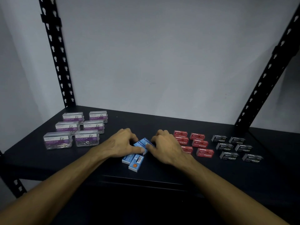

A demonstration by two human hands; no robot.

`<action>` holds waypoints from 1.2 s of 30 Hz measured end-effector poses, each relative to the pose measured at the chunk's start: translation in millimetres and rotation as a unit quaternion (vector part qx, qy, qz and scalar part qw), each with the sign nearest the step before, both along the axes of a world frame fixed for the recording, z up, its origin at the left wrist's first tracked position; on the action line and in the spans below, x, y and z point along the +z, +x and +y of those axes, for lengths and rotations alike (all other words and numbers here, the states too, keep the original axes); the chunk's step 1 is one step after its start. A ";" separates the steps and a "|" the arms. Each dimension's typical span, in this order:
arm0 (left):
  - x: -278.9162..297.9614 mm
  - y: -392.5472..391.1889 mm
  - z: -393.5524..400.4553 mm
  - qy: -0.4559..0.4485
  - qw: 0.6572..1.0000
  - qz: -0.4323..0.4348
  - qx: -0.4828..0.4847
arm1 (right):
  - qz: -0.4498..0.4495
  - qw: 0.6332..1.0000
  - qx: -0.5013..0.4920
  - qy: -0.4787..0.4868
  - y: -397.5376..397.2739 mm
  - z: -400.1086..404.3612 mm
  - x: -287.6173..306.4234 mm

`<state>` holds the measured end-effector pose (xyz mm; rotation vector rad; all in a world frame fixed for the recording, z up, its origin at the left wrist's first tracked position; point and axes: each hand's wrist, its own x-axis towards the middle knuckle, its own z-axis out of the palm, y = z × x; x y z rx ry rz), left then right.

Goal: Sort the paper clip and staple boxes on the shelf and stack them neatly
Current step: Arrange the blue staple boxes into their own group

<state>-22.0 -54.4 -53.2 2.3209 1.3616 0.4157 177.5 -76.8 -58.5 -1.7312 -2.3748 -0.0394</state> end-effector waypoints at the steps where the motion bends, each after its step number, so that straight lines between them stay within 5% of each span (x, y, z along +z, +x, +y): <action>1: -0.1 1.3 -0.9 -0.002 1.000 -0.002 0.004 | -0.006 1.000 -0.004 -0.005 -0.9 1.2 -1.1; 14: -5.3 6.1 -2.9 -0.052 0.992 -0.093 0.064 | 0.074 0.996 -0.043 0.013 -3.5 5.9 -8.0; 36: 1.2 -1.6 -2.6 -0.099 0.990 -0.081 0.064 | 0.092 0.992 -0.084 0.020 -2.5 9.1 -3.0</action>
